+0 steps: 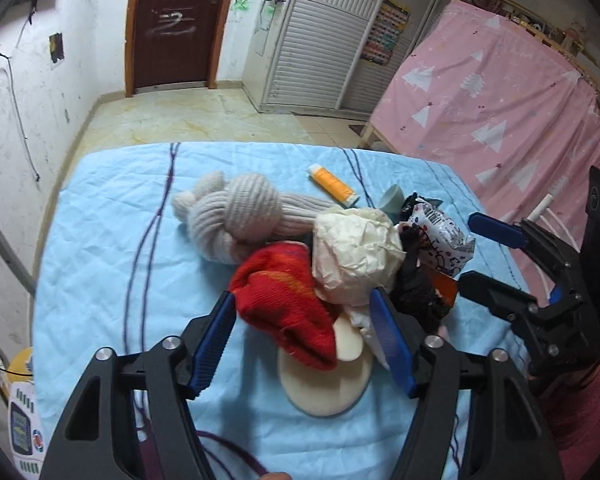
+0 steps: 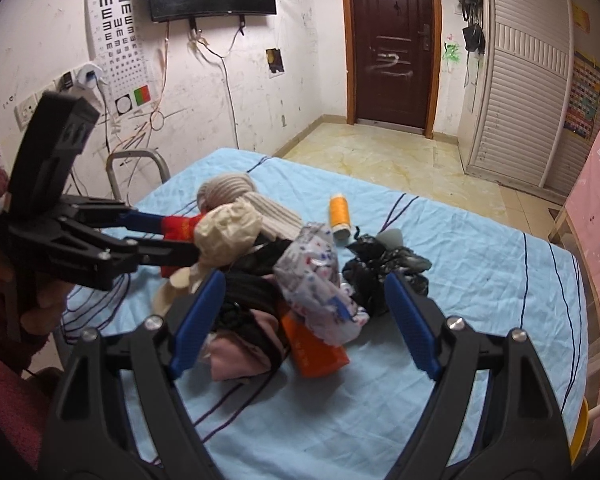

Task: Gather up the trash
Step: 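Grasp the red knit hat with the left tool while the right tool grasps the clear printed bag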

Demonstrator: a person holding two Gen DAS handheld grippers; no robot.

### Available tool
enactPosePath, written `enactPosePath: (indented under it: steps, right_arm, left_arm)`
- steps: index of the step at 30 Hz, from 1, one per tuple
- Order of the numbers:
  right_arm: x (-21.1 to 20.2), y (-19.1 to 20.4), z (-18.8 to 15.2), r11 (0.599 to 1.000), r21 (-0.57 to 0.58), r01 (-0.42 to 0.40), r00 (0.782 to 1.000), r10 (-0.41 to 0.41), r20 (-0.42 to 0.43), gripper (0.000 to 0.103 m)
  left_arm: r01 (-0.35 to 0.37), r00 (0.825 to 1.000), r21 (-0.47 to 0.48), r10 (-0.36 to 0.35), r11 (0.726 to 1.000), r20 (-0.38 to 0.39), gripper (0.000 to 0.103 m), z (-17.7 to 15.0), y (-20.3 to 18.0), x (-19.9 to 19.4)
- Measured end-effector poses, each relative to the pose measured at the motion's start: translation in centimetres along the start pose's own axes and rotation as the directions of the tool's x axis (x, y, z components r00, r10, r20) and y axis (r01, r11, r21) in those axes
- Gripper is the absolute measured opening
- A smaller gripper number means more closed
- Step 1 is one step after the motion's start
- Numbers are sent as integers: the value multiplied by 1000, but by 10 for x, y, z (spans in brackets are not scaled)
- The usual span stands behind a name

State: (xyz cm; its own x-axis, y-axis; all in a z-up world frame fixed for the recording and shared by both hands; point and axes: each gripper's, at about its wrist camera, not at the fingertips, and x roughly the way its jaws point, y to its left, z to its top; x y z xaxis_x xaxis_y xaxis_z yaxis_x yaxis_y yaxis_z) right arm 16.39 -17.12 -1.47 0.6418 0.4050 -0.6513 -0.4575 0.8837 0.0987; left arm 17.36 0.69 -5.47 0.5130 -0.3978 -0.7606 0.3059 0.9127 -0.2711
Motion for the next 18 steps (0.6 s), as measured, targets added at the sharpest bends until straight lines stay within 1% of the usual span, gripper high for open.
enactPosePath:
  steps: [1, 3, 4, 5, 6, 7, 8, 10, 11, 12, 16, 18]
  right_arm:
    - [1, -1, 0, 1000, 1, 0, 1000, 0, 0, 79]
    - [2, -1, 0, 1000, 3, -2, 1000, 2, -1, 77]
    - [3, -1, 0, 1000, 4, -4, 1000, 4, -2, 72]
    - [5, -1, 0, 1000, 7, -6, 1000, 6, -3, 69]
    - [6, -2, -1, 1000, 9, -8, 1000, 8, -5, 67]
    - [7, -2, -2, 1000, 10, -7, 1000, 8, -6, 62]
    - [8, -2, -2, 1000, 10, -5, 1000, 5, -7, 58]
    - [10, -2, -3, 1000, 9, -2, 1000, 3, -13, 43]
    - [11, -1, -3, 1000, 4, 2, 1000, -2, -19, 39]
    - [11, -1, -4, 1000, -3, 13, 1000, -13, -19, 32]
    - [6, -3, -4, 999, 6, 40, 999, -40, 10, 26]
    - [1, -7, -4, 999, 16, 38, 999, -39, 28, 25]
  left_arm:
    - [6, 1000, 2, -6, 1000, 3, 43, 0, -1, 1]
    - [13, 1000, 3, -13, 1000, -3, 32, -1, -2, 2]
    - [18, 1000, 1, -18, 1000, -6, 26, -2, -3, 3]
    - [16, 1000, 4, -16, 1000, -5, 22, -3, -4, 3]
    - [11, 1000, 7, -11, 1000, -2, 16, -4, -4, 3]
    - [4, 1000, 7, -4, 1000, 2, 12, -5, -5, 2]
    - [-1, 1000, 5, 1, 1000, 6, 10, -6, -5, 1]
    - [-9, 1000, 3, 9, 1000, 14, 7, -8, -6, -1]
    - [-14, 1000, 3, 14, 1000, 21, 7, -8, -6, -3]
    - [-19, 999, 4, 19, 1000, 26, 7, -8, -4, -7]
    - [-45, 997, 8, 44, 999, 61, 7, -9, -6, -23]
    - [-65, 994, 11, 64, 998, 87, 7, -10, -8, -35]
